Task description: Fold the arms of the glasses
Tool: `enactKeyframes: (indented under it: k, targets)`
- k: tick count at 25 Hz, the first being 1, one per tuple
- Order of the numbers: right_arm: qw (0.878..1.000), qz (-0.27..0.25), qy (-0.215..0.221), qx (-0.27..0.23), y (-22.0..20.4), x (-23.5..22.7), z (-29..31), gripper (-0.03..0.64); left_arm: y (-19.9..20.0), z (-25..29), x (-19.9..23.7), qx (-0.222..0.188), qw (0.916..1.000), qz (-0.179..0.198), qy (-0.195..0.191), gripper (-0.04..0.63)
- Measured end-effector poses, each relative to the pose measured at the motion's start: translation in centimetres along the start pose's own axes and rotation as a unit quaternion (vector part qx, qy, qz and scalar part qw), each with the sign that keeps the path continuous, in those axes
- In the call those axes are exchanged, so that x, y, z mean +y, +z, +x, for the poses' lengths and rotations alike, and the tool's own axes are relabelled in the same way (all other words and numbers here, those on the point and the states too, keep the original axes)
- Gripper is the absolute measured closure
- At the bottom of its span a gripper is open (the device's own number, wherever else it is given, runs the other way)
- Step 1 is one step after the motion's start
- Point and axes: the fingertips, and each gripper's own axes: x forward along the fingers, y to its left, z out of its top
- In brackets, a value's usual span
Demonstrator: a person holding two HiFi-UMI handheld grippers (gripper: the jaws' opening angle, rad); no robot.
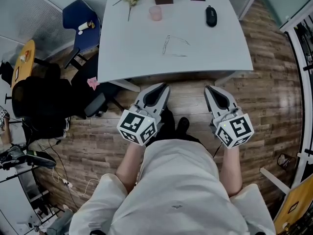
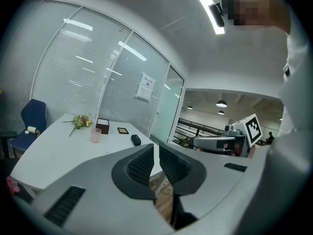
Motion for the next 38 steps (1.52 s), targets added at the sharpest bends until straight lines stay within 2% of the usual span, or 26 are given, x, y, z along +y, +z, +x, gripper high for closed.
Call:
enactKeyframes:
  k: [8, 14, 18, 31, 38]
  targets:
    - [1.000, 0.010, -0.006, 0.007, -0.5, 0.0, 0.4, 0.609, -0.4, -0.6, 0.3, 0.003, 0.9999, 0.014, 0.007, 0.548]
    - [1.000, 0.011, -0.002, 0.009, -0.1, 0.0, 1.8, 0.598, -0.4, -0.4, 1.4, 0.008, 0.9999, 0.011, 0.002, 0.548]
    - [1.000, 0.014, -0.004, 0.016, 0.1, -0.5, 2.8, 0.590, -0.2, 0.2, 2.5, 0.014, 0.9998, 0.011, 0.003, 0.506]
    - [0.999, 0.016, 0.010, 0.048, 0.3, -1.1, 8.8, 0.511, 0.6, 1.9, 8.7, 0.029, 0.9995, -0.004, 0.009, 0.466]
    - [0.998, 0.018, 0.007, 0.065, 1.1, -2.0, 12.9, 0.508, 1.6, 3.9, 12.4, 0.036, 0.9993, -0.010, -0.001, 0.466]
